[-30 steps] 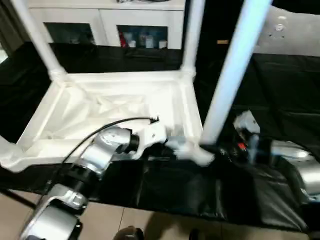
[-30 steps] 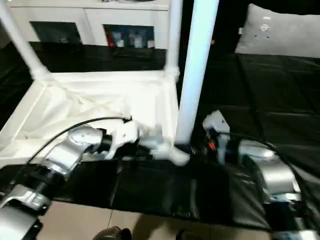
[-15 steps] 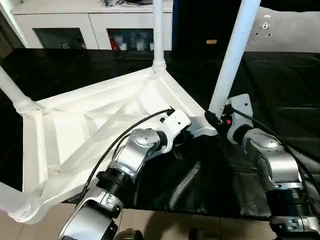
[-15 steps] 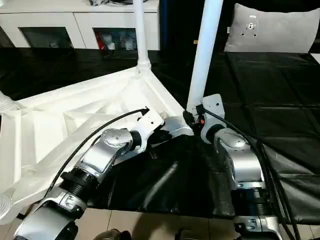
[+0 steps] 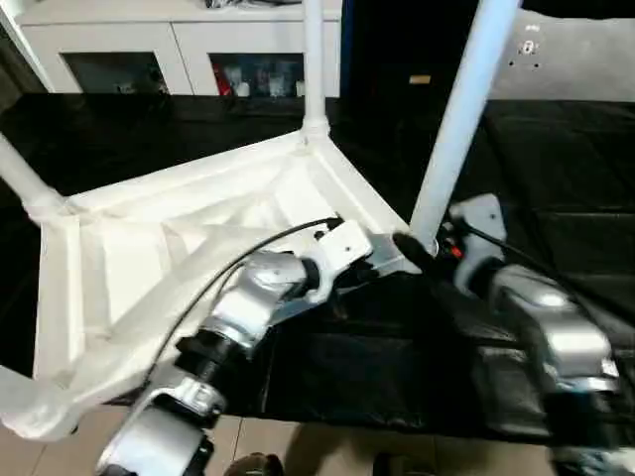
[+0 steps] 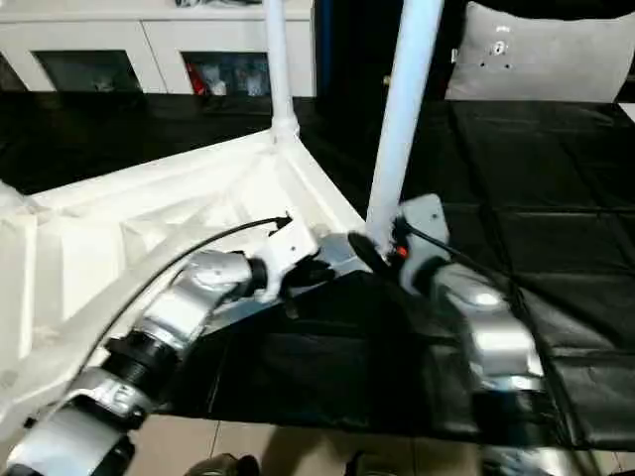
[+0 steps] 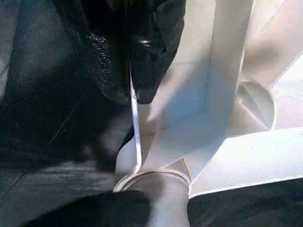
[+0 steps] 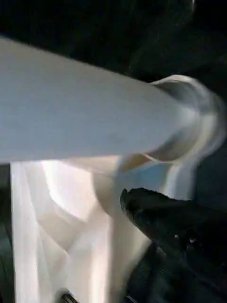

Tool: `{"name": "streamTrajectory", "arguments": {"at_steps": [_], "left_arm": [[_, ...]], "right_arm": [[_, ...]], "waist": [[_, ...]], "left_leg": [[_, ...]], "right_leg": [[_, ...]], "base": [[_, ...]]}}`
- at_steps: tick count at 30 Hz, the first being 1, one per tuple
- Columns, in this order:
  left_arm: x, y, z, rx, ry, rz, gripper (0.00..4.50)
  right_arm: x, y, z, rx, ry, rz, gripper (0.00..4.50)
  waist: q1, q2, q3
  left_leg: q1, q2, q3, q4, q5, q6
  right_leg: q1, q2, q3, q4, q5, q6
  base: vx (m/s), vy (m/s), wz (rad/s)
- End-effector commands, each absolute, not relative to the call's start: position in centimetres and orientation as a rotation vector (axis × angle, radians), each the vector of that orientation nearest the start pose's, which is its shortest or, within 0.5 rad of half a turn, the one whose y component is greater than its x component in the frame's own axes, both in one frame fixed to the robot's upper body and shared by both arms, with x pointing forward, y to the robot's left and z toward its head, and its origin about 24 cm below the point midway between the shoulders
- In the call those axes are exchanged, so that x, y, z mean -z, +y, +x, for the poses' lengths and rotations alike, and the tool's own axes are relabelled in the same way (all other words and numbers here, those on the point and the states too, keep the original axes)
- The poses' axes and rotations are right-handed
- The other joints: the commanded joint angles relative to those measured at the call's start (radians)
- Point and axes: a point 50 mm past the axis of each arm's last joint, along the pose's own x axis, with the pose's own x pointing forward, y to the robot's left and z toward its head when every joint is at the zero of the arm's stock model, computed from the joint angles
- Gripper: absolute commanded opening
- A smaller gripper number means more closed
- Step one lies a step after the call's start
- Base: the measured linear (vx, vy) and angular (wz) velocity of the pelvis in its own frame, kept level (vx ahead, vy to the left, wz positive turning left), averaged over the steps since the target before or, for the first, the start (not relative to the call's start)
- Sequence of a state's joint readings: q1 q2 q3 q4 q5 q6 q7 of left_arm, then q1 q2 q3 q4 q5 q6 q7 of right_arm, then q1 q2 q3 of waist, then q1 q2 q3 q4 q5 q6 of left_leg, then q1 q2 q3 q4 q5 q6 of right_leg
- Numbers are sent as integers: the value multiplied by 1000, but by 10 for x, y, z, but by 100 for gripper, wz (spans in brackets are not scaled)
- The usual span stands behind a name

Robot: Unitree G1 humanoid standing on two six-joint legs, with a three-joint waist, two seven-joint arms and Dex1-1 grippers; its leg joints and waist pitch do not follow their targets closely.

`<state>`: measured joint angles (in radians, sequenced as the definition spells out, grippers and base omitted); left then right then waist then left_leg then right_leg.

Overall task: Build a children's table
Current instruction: Rotate leg to tighten

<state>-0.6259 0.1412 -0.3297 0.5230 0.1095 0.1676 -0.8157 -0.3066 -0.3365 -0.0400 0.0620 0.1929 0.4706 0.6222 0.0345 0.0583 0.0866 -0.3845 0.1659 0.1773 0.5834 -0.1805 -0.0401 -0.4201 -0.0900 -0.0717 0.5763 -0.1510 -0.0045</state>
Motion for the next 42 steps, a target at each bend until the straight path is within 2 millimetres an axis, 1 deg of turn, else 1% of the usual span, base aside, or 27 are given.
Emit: {"name": "streamTrajectory", "arguments": {"at_steps": [1,2,3,4,5,6,7,9,10,11,12,14,15,18,20,22,23,25,28,29,31,33,34,35,38,40,42], "left_arm": [[-65,64,328,1156,260,473,0],[-63,70,326,1209,271,494,0],[-63,70,325,1214,272,495,0],[-63,75,323,1271,276,513,0],[-63,75,323,1271,276,513,0],[-64,79,321,1319,278,530,0],[-64,80,320,1342,277,538,0],[-65,84,316,1412,275,550,0],[-65,86,314,1440,276,561,0],[-65,87,313,1462,275,578,0],[-65,87,313,1476,273,590,0],[-65,88,312,1515,276,603,0],[-65,88,312,1515,276,603,0],[-66,88,310,1565,275,610,0],[-66,88,310,1578,270,616,0],[-66,88,310,1594,270,621,0],[-66,87,310,1604,269,624,0],[-66,87,310,1606,267,624,0],[-66,88,310,1608,266,621,0],[-67,88,310,1609,266,620,0],[-66,90,309,1618,268,620,0],[-66,90,309,1622,268,620,0],[-66,90,309,1623,268,619,0],[-66,90,309,1624,268,618,0],[-66,90,308,1627,267,612,0],[-65,90,308,1627,268,611,0],[-65,90,308,1628,270,606,0]], "right_arm": [[-82,-178,295,-680,251,-74,414],[-83,-184,291,-729,263,-112,423],[-83,-184,291,-734,264,-115,439],[-85,-190,287,-792,279,-151,439],[-85,-190,287,-792,279,-151,445],[-87,-195,284,-842,283,-175,445],[-88,-197,283,-865,283,-180,445],[-93,-202,281,-906,276,-196,445],[-94,-203,281,-923,272,-209,445],[-95,-205,281,-933,267,-232,445],[-96,-206,281,-941,265,-248,445],[-97,-205,277,-1029,260,-288,445],[-97,-205,277,-1029,260,-288,445],[-97,-203,270,-1155,291,-260,445],[-96,-203,270,-1171,292,-244,412],[-93,-202,272,-1177,300,-219,408],[-90,-201,272,-1186,310,-210,384],[-89,-201,272,-1191,312,-212,373],[-88,-201,272,-1192,318,-207,353],[-87,-201,272,-1193,319,-206,329],[-86,-203,272,-1189,325,-203,319],[-86,-203,273,-1189,325,-198,301],[-86,-203,273,-1190,325,-191,301],[-86,-203,273,-1192,323,-188,278],[-86,-201,271,-1198,313,-169,262],[-86,-200,271,-1200,311,-162,236],[-86,-199,270,-1205,308,-151,224]], "waist": [[6,-23,-61],[6,-23,-60],[9,-22,-61],[11,-22,-62],[12,-21,-63],[12,-21,-62],[14,-22,-65],[17,-22,-64],[20,-20,-64],[23,-23,-64],[29,-22,-65],[34,-23,-64],[37,-23,-63],[44,-25,-64],[48,-25,-65],[51,-27,-65],[52,-26,-66],[52,-26,-67],[53,-26,-69],[53,-27,-68],[54,-27,-69],[54,-27,-69],[54,-27,-69],[54,-27,-68],[54,-24,-67],[53,-25,-67],[54,-25,-66]], "left_leg": [[4,50,-22,-72,-233,100],[6,51,-21,-72,-232,100],[7,53,-21,-71,-229,104],[7,55,-20,-71,-220,108],[8,55,-20,-70,-214,110],[7,56,-19,-70,-211,114],[9,57,-19,-68,-209,120],[8,57,-18,-67,-205,123],[10,59,-17,-68,-203,123],[10,60,-17,-68,-204,123],[13,62,-16,-67,-202,119],[14,63,-15,-67,-208,116],[13,64,-16,-68,-210,115],[13,64,-15,-67,-218,119],[12,64,-15,-66,-212,120],[14,64,-14,-66,-207,116],[13,63,-15,-66,-202,113],[13,64,-16,-66,-201,110],[13,64,-15,-64,-189,115],[12,63,-15,-64,-186,117],[10,62,-15,-63,-176,121],[11,63,-15,-62,-178,122],[12,63,-15,-63,-180,122],[11,63,-15,-63,-181,122],[12,64,-16,-64,-191,118],[12,64,-16,-65,-194,117],[13,64,-16,-65,-192,116]], "right_leg": [[55,-59,39,-84,-382,-165],[53,-59,41,-83,-373,-172],[54,-60,42,-82,-359,-181],[55,-60,43,-78,-333,-194],[56,-59,42,-76,-316,-201],[56,-60,43,-74,-301,-212],[58,-63,43,-72,-293,-217],[58,-63,43,-71,-288,-226],[56,-63,44,-70,-292,-230],[57,-64,43,-71,-297,-229],[54,-64,45,-69,-296,-231],[54,-65,45,-68,-297,-235],[56,-66,45,-68,-301,-235],[58,-66,45,-69,-316,-234],[57,-67,45,-69,-322,-232],[54,-67,46,-70,-329,-231],[55,-66,45,-69,-327,-232],[56,-66,45,-66,-317,-233],[57,-66,45,-64,-293,-240],[58,-66,45,-63,-289,-241],[59,-66,44,-62,-285,-241],[58,-66,43,-64,-291,-240],[58,-65,43,-64,-295,-239],[58,-65,43,-64,-297,-239],[57,-65,43,-65,-309,-235],[57,-66,44,-65,-307,-237],[57,-65,44,-65,-303,-238]], "base": [[0,0,0],[0,0,0],[0,0,0],[0,0,0],[0,0,0],[0,0,0],[0,0,0],[0,0,0],[0,0,0],[0,0,0],[0,0,0],[0,0,0],[0,0,0],[0,0,0],[0,0,0],[0,0,0],[0,0,0],[0,0,0],[0,0,0],[0,0,0],[0,0,0],[0,0,0],[0,0,0],[0,0,0],[0,0,0],[0,0,0],[0,0,0]]}}
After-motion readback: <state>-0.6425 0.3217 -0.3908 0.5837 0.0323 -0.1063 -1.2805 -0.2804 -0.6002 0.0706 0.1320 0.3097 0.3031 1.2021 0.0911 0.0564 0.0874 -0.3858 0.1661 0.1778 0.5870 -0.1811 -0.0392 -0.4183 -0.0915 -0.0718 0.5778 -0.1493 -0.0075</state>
